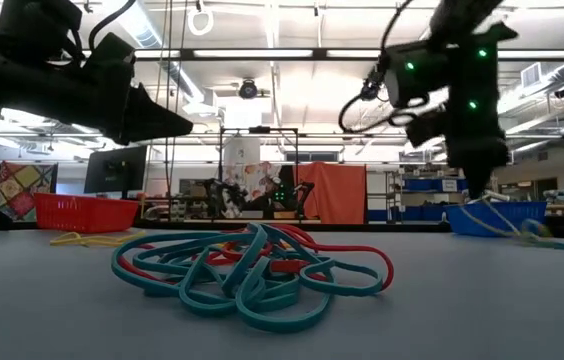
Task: Sort rubber bands into baskets
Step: Put the yellow rubber band into the blue basket
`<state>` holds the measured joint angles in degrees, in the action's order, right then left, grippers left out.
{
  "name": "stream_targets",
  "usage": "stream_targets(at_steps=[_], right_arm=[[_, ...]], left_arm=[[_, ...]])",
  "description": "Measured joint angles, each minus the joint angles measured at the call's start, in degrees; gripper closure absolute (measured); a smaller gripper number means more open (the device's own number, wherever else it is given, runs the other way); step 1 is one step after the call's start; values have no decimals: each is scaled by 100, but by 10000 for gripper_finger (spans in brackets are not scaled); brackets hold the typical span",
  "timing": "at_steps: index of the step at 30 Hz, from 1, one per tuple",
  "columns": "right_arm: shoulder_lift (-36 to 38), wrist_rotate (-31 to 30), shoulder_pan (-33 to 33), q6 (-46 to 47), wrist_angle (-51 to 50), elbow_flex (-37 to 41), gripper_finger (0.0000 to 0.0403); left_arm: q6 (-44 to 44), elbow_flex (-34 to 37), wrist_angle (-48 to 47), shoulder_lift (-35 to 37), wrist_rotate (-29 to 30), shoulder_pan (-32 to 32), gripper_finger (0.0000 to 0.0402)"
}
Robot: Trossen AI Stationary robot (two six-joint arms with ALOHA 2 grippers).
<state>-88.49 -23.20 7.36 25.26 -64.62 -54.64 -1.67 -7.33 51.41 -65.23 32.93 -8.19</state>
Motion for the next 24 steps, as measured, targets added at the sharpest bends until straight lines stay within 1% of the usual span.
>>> stream_targets(at_steps=[4,7,10,15,16,17,18,22,24], right_arm=[[0,-739,333,-46,-610,-614,398],[0,-1088,670,-148,-997,-1032,399],[4,-1187,1047,-324,-1246,-1381,400],[4,-1152,1605,-730,-1295,-1700,400],[4,-1041,1683,-778,-1281,-1733,400],[5,-804,1738,-844,-1262,-1752,400],[8,-443,1776,-927,-1247,-1759,400],[8,1515,1603,-1130,-1165,-1761,400],[12,2108,1362,-1213,-1106,-1761,400]], left_arm=[[-3,0,-12,0,0,-4,280],[-4,0,-75,0,-4,-7,280],[-4,0,-169,0,-4,-7,280],[-26,0,-344,0,-7,-7,280],[-27,0,-369,0,-7,-7,280],[-36,0,-384,0,-11,-7,280],[-51,0,-386,0,-13,-9,280],[-176,0,-503,2,-23,-11,280],[-186,0,-551,2,-24,-11,280]])
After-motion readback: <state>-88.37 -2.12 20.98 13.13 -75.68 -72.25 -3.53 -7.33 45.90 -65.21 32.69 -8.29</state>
